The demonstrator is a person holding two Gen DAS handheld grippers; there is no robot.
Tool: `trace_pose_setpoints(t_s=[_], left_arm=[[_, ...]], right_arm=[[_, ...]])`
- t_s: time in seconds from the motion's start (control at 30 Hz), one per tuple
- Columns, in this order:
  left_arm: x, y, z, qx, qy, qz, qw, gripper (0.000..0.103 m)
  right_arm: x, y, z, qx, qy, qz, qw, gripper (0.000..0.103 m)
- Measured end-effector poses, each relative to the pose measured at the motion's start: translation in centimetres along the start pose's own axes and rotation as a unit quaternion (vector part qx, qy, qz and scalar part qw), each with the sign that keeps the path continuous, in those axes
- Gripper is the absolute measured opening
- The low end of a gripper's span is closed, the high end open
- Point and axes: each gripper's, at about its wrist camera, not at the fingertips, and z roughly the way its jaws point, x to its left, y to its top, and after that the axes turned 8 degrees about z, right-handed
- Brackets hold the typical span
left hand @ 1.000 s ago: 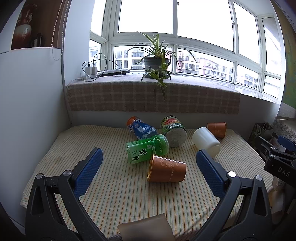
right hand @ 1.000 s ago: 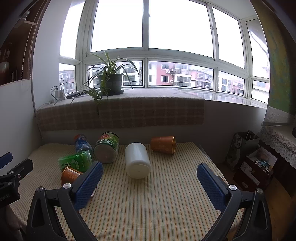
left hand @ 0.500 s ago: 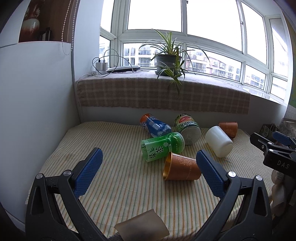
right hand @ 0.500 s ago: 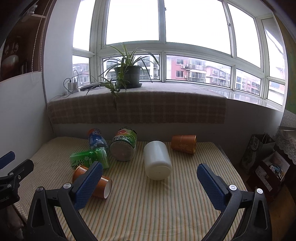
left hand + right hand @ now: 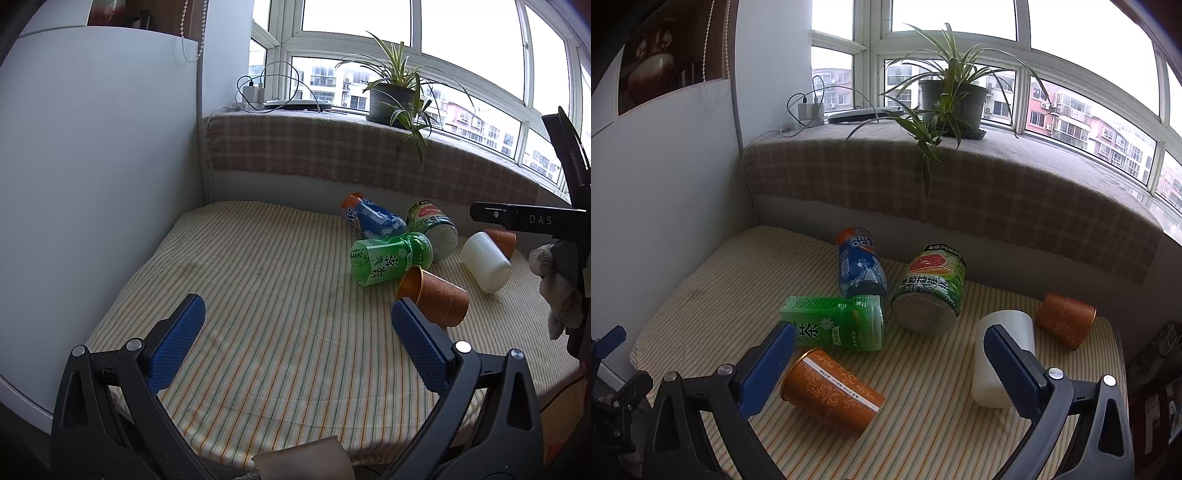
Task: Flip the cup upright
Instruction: 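Move the right tool down to the lying blue ARCTIC OCEAN bottle, then close the right gripper on the bottle's middle and lift it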
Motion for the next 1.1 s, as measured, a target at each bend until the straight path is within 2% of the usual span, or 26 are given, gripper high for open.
trace_pose_setpoints(t_s=[0.27, 0.47, 0.6, 0.83, 1.1], left_arm=[[3.2, -1.2, -0.1, 0.017, 0.023, -0.029, 0.9992, 0.102], [5.0, -1.7, -0.6, 0.019, 0.037, -0.043, 0.9982, 0.102], [6.3, -1.8, -0.8, 0.02, 0.044, -0.055, 0.9973, 0.102], [7.6, -2.1, -0.7, 0.024, 0.055, -0.066, 0.996, 0.102], [7.7, -2.1, -0.8, 0.025, 0.055, -0.065, 0.996, 0.102]], right_arm=[[3.7, 4.0, 7.4, 0.072, 0.012, -0.054, 0.996, 0.098], [5.2, 5.9, 13.4, 0.131, 0.009, -0.05, 0.99, 0.094], [5.8, 6.9, 17.0, 0.161, -0.008, -0.054, 0.985, 0.092], [7.1, 7.1, 20.8, 0.202, -0.032, -0.079, 0.976, 0.09], [7.6, 6.8, 23.8, 0.238, -0.045, -0.078, 0.967, 0.087]])
